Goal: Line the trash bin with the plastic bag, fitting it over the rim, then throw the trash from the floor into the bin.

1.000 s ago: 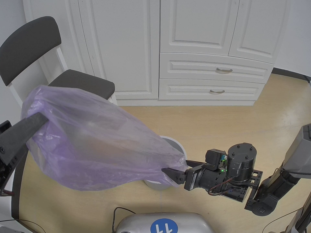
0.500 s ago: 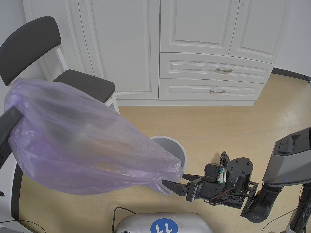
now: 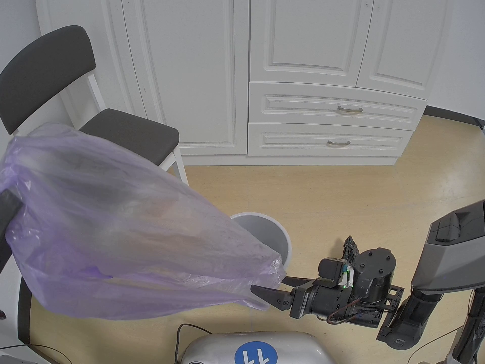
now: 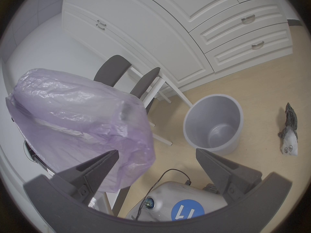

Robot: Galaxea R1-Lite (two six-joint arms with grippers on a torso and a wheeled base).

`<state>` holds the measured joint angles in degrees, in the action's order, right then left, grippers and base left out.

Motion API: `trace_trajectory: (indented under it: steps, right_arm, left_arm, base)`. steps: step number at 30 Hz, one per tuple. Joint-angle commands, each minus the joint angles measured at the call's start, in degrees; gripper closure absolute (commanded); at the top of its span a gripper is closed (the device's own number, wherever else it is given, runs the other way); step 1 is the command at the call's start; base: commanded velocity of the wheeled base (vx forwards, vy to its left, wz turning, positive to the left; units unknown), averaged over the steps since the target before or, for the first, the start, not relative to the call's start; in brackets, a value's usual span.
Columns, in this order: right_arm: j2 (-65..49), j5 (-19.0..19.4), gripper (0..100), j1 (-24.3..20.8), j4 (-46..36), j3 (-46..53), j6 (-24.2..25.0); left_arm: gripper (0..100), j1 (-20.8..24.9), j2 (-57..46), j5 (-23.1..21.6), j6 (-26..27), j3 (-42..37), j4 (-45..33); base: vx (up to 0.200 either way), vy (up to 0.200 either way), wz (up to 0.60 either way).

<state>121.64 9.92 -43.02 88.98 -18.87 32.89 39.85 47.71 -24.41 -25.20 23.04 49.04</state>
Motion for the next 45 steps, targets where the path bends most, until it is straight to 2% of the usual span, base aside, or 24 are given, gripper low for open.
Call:
trace_trajectory:
  steps: [1, 18, 19, 27, 34, 37, 40, 43, 45]
  right_arm:
    - [-1.7, -0.1, 0, -1.1, 1.0, 0.3, 0.0]
    - [-0.4, -0.1, 0, -2.3, 1.0, 1.4, -0.8]
    - [-0.6, -0.1, 100, -2.3, 1.0, 1.4, -0.8]
    - [-2.0, -0.3, 100, -1.1, 1.0, 1.6, -1.5]
    - [-2.5, -0.9, 100, 2.9, 1.0, 0.9, -8.3]
    - [-4.5, -2.0, 100, 5.6, 1.0, -0.6, -9.3]
    - [-7.6, -5.5, 100, 8.2, 0.5, -3.4, -10.2]
    - [-13.5, -10.5, 100, 10.1, -10.6, -7.5, -11.9]
    - [-18.9, -14.2, 100, 10.6, -23.3, -12.1, -11.9]
  left_arm:
    - [100, 0.0, 0.1, 0.0, 0.0, -0.3, 0.0]
    - [100, 0.0, 0.5, -0.6, 0.0, -0.5, 0.0]
    - [100, 0.0, 0.5, -0.5, 0.0, -0.5, 0.0]
    - [100, -0.2, 0.9, -0.6, 0.0, -0.8, -0.1]
    - [100, -0.7, 4.8, -0.2, -0.5, -1.1, -1.3]
    - [100, -5.1, 9.8, -0.3, -0.5, -1.0, -2.3]
    - [100, -9.2, 15.0, -0.2, -0.2, -0.2, -2.4]
    - [100, -11.6, 19.0, 0.1, -0.3, 1.1, -3.3]
    - [100, -13.5, 21.5, 0.1, -0.2, 1.6, -4.9]
  base:
    - [0.0, 0.0, 0.0]
    - [0.0, 0.0, 0.0]
    - [0.0, 0.0, 0.0]
    - [0.0, 0.0, 0.0]
    - [0.0, 0.0, 0.0]
    - [0.0, 0.0, 0.0]
    - [0.0, 0.0, 0.0]
    - [0.0, 0.0, 0.0]
    - [0.0, 0.0, 0.0]
